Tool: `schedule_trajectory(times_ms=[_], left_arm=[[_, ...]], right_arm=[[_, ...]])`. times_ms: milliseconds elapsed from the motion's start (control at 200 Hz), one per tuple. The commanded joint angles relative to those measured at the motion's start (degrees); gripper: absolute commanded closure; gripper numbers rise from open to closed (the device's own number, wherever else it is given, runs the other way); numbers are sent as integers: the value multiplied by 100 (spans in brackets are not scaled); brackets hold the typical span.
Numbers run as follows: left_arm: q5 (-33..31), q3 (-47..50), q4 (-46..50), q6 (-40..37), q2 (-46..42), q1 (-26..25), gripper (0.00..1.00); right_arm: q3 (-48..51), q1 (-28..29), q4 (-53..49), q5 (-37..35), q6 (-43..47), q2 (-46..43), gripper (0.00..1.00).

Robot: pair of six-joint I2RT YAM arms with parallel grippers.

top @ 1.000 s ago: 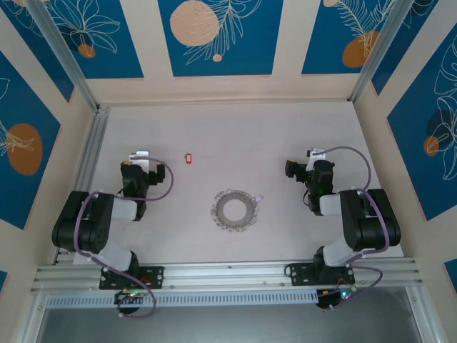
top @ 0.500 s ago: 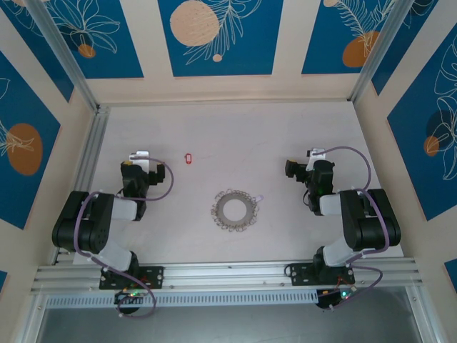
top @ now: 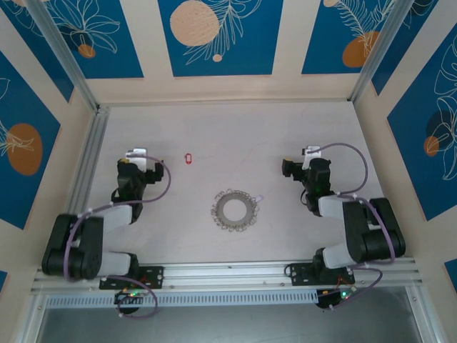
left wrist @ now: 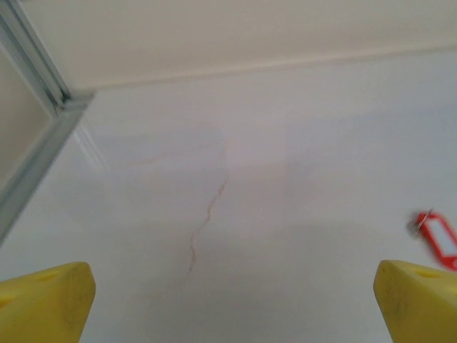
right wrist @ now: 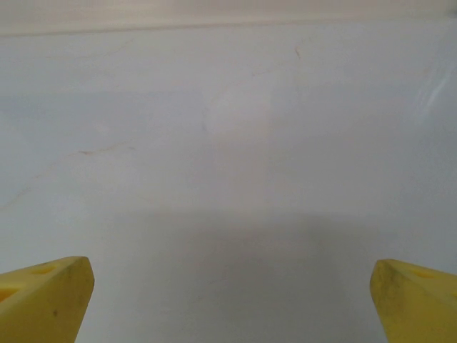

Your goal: Put the keys on the keyring

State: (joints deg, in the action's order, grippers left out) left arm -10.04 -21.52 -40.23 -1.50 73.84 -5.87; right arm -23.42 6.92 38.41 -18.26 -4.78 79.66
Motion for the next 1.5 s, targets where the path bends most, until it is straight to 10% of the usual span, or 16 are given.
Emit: schedule_trajectory(times_ms=[0,135,420,745,965,1496], left_arm=[[196,-248,1079,422,-761,-75,0],[160,-957,3078,1657,-1300,-194,0],[1937,-1410,4641,2326,-1655,-519,0],[2936,-1192,5095,2961,-2101,-931,0],[3241,-988,5257,3029,-2316,-1119,0],[3347,-784,4721,2937,-2102,-1207,0]], right_arm=[[-466,309,-742,-119,322,-756,1],[-1916,551,-3829,-534,-861,-1012,1],[-2261,1904,-5736,243,-1315,-1398,1],[-2438,3782,-6504,1020,-1486,-1154,7],[-2219,4705,-6979,855,-2098,-974,35],[-2452,5097,-6999,526,-2661,234,65]])
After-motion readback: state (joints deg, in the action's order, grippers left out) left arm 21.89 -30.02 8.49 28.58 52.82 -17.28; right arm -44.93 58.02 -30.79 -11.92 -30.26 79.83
